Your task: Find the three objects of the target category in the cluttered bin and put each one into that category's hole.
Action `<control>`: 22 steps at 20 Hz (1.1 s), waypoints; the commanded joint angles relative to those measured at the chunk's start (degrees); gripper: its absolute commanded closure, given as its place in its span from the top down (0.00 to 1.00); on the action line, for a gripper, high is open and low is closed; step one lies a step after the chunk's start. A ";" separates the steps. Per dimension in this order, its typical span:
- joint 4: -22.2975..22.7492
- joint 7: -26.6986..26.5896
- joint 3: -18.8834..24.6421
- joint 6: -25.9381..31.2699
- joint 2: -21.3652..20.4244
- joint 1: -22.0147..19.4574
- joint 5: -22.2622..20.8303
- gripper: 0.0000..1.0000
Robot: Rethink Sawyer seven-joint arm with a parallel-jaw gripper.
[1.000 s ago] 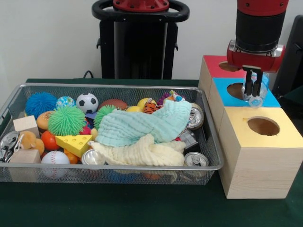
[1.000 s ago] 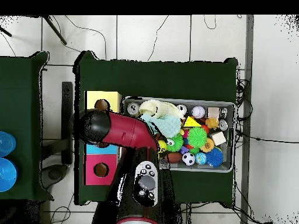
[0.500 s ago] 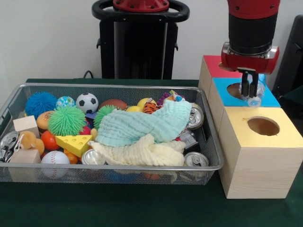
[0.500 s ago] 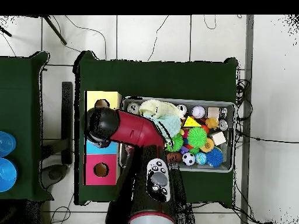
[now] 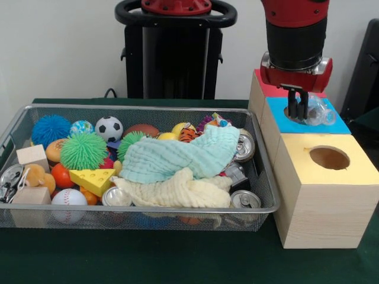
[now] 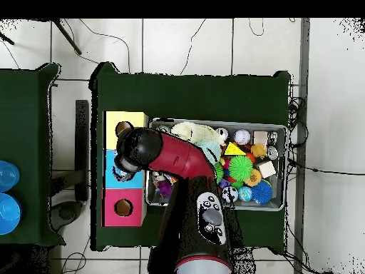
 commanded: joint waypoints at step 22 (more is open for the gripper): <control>3.31 2.82 5.08 5.28 0.52 -0.34 -1.45 0.00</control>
